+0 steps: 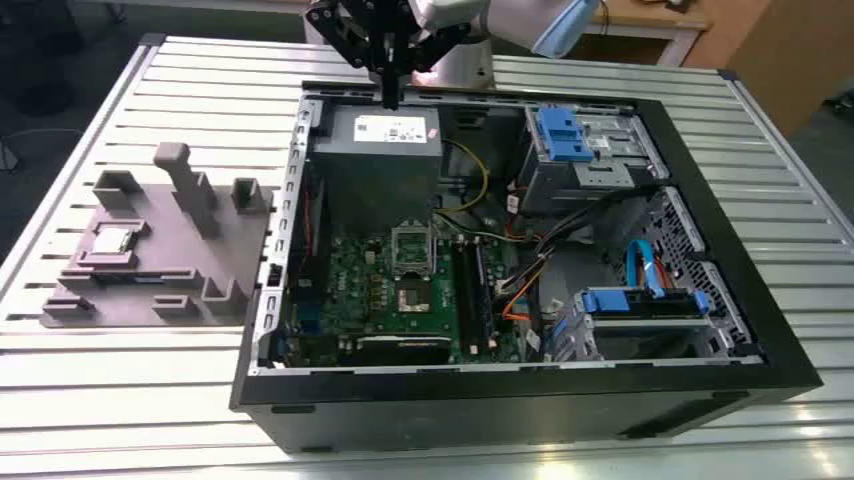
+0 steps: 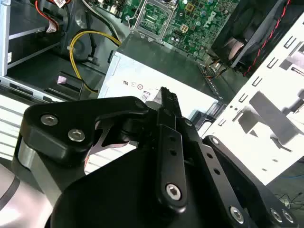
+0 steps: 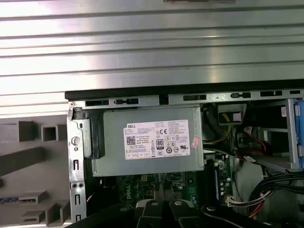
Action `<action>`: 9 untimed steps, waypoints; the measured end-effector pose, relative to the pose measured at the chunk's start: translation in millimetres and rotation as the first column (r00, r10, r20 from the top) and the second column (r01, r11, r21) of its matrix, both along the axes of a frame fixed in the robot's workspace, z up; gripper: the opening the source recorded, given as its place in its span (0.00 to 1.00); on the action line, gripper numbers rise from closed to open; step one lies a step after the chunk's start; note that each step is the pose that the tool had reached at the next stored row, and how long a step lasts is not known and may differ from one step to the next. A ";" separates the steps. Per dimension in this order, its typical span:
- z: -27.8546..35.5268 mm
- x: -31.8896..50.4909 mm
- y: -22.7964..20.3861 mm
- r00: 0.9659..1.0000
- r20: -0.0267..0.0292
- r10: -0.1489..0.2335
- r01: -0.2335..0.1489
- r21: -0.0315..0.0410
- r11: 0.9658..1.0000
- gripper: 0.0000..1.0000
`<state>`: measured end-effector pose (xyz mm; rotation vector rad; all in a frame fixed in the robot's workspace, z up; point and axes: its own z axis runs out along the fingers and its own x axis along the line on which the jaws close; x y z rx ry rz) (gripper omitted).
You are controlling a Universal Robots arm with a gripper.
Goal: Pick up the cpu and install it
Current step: 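Reach for the cpu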
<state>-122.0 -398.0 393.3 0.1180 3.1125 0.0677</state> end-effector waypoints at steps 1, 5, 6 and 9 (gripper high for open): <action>0.0 0.0 0.0 1.000 0.000 0.000 0.000 0.000 1.000 0.10; 0.0 -0.2 0.2 1.000 0.000 0.000 0.000 0.000 1.000 0.10; 0.0 -0.4 0.2 1.000 0.000 0.000 0.000 0.000 1.000 0.10; 0.0 -1.4 0.2 1.000 0.000 0.000 0.000 0.000 1.000 0.10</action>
